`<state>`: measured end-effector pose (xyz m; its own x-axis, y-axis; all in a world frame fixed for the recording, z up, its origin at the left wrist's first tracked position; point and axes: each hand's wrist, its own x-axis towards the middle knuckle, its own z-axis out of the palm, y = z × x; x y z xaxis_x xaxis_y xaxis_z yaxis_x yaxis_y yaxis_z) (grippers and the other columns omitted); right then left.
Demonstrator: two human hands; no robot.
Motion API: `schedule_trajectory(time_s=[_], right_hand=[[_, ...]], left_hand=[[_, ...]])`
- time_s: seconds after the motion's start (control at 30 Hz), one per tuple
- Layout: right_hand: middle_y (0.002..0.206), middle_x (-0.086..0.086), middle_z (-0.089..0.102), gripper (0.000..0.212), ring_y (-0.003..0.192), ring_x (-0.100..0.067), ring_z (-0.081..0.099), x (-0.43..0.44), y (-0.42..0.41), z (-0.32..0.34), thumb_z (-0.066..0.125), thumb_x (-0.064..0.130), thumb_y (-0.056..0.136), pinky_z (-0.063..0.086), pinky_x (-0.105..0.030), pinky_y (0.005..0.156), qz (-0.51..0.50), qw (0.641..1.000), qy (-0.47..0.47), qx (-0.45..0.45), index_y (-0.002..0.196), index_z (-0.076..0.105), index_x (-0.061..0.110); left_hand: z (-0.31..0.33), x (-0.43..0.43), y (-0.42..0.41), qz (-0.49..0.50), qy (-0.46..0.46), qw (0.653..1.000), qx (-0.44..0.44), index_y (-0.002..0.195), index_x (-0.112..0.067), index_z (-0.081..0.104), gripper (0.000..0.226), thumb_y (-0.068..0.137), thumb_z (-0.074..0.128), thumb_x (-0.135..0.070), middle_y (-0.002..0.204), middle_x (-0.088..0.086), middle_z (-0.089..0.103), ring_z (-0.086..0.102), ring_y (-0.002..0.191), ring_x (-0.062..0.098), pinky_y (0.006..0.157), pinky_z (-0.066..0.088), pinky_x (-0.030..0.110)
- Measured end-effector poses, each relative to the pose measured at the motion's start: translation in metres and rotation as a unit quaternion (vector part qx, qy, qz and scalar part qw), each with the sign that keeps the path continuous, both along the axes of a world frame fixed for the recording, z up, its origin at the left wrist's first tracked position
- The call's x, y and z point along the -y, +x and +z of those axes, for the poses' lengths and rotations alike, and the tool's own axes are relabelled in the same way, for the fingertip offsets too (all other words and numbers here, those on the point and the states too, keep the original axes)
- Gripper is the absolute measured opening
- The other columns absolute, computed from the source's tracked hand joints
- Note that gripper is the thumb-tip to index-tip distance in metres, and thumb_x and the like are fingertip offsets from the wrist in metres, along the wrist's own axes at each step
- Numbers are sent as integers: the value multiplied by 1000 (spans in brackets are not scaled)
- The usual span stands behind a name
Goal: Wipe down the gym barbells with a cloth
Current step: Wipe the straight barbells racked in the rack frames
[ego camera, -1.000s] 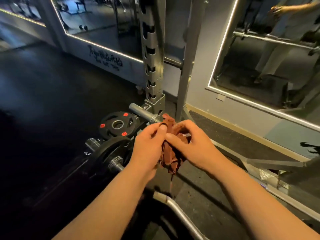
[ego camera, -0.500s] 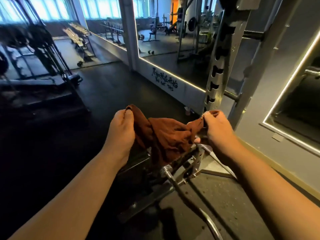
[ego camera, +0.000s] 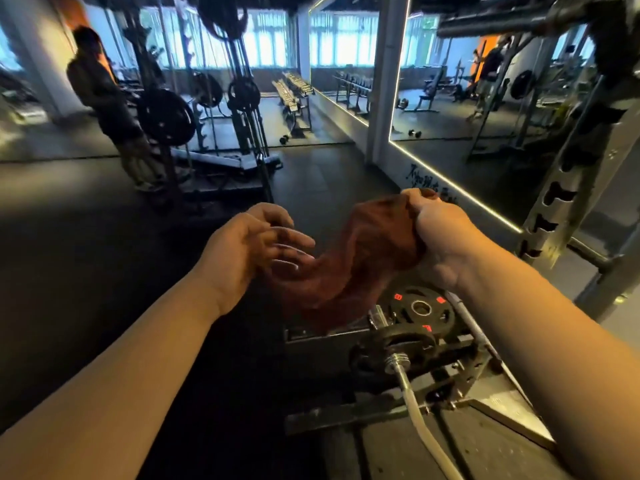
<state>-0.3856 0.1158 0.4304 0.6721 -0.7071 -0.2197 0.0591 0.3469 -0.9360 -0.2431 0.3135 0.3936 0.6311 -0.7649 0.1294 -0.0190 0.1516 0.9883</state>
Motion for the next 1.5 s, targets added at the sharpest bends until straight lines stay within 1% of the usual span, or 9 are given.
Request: schedule_trajectory(time_s=[0.1, 0.37, 0.63, 0.73, 0.97, 1.13, 1.2, 1.4, 1.5], right_hand=[[53, 1, 56, 37, 39, -11, 56, -32, 18, 12, 51, 27, 107, 46, -20, 37, 110, 993, 45, -7, 72, 57, 21], [58, -4, 62, 28, 38, -15, 58, -54, 33, 16, 42, 33, 111, 52, -26, 38, 162, 980, 118, 0, 93, 59, 20], [107, -12, 69, 57, 69, -25, 77, -57, 28, -31, 46, 62, 100, 60, -34, 50, 288, 944, 1, -158, 142, 49, 24], [107, -10, 77, 76, 88, -27, 77, -62, 31, -46, 75, 27, 90, 62, -31, 61, 424, 878, -87, -205, 154, 34, 25], [113, -11, 69, 14, 99, -25, 71, -88, 70, -79, 62, 19, 101, 62, -40, 86, 418, 805, -307, -288, 115, 65, 15], [120, -14, 68, 32, 103, -30, 73, -107, 102, -91, 62, 36, 100, 61, -46, 88, 442, 855, -151, -228, 126, 57, 18], [128, -14, 66, 46, 109, -32, 71, -112, 111, -90, 75, 15, 89, 61, -43, 86, 492, 843, -77, -203, 131, 57, 18], [116, -11, 70, 40, 100, -23, 71, -148, 154, -97, 66, -10, 90, 58, -26, 72, 472, 813, -224, -257, 122, 67, 13], [117, -9, 69, 32, 106, -23, 67, -166, 173, -100, 59, -8, 95, 57, -37, 90, 455, 810, -270, -253, 113, 72, 15]], left_hand=[[-3, -13, -7, -27, 87, 995, 35, 147, -31, 46, 61, 90, 55, -50, 139, -1, 64, 58, 131, 23, 113, 37, 49], [-35, -73, -40, -100, 266, 959, 11, 125, -14, 68, 36, 89, 73, -11, 124, 6, 72, 68, 117, 22, 106, 49, 41], [-46, -129, -27, 165, 42, 969, -178, 106, -12, 70, 31, 75, 65, -11, 99, 16, 75, 75, 88, 29, 71, 62, 40], [-43, -147, -20, 184, 38, 968, -163, 106, -8, 67, 26, 83, 56, -1, 94, 16, 70, 71, 85, 28, 78, 60, 42], [-55, -183, -11, 278, 135, 939, -150, 101, -26, 72, 25, 106, 50, -36, 98, 11, 74, 73, 90, 28, 82, 58, 48], [-66, -210, -1, 345, 110, 925, -119, 100, -18, 68, 25, 106, 50, -33, 86, 4, 70, 70, 81, 19, 82, 59, 42], [-68, -221, 6, 375, 105, 914, -117, 97, -17, 68, 22, 105, 53, -30, 87, 5, 69, 69, 81, 18, 79, 58, 39], [-82, -259, 25, 437, 69, 888, -121, 92, -20, 60, 10, 98, 64, -13, 81, 1, 68, 70, 78, 17, 70, 58, 35], [-90, -276, 31, 455, 91, 878, -115, 111, -23, 60, 24, 97, 62, -4, 93, 0, 72, 73, 85, 16, 71, 57, 30]])
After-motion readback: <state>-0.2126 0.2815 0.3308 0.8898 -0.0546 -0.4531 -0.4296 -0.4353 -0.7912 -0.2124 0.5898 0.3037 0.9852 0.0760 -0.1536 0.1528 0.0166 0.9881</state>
